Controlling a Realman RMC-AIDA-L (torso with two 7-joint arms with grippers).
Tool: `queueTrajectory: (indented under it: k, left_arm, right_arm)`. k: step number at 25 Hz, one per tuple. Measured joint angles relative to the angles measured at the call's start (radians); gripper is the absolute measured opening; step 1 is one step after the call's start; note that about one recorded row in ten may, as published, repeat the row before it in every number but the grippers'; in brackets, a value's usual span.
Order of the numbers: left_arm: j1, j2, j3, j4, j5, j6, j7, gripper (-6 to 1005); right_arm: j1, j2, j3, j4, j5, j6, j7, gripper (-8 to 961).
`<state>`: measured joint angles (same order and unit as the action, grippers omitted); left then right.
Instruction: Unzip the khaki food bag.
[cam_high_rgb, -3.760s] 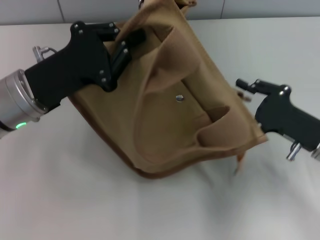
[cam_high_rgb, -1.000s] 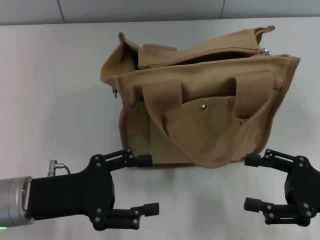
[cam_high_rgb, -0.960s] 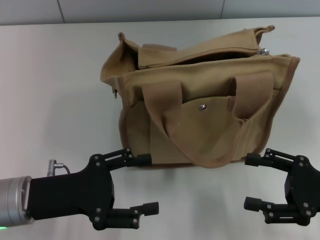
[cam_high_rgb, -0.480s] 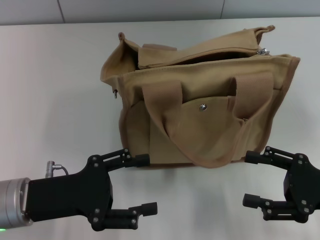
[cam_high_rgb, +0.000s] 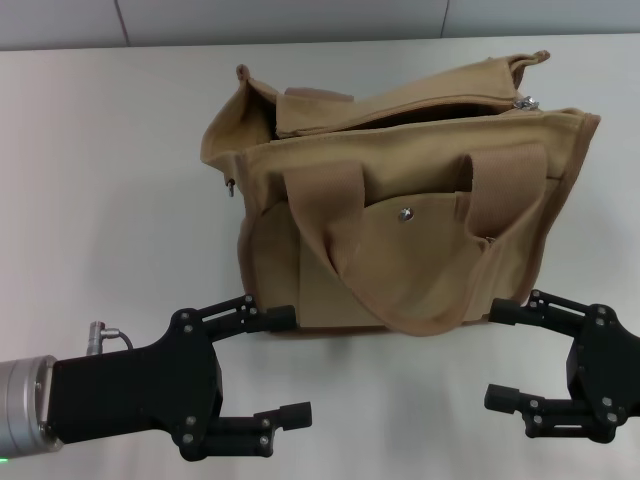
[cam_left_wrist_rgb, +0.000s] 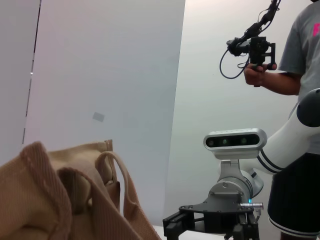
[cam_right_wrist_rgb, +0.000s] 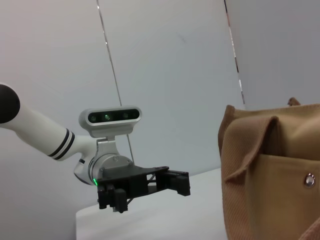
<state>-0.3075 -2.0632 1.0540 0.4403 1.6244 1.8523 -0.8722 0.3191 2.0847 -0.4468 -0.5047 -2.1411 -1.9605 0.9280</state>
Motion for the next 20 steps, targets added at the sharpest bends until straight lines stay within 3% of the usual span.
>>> queueTrajectory:
  k: [20]
  left_arm:
    - [-0.001,0.000,-0.003,0.000,0.000,0.006,-0.001,841]
  right_arm:
    - [0.006,0.000,0.000,0.000,0.009,0.000,-0.014,852]
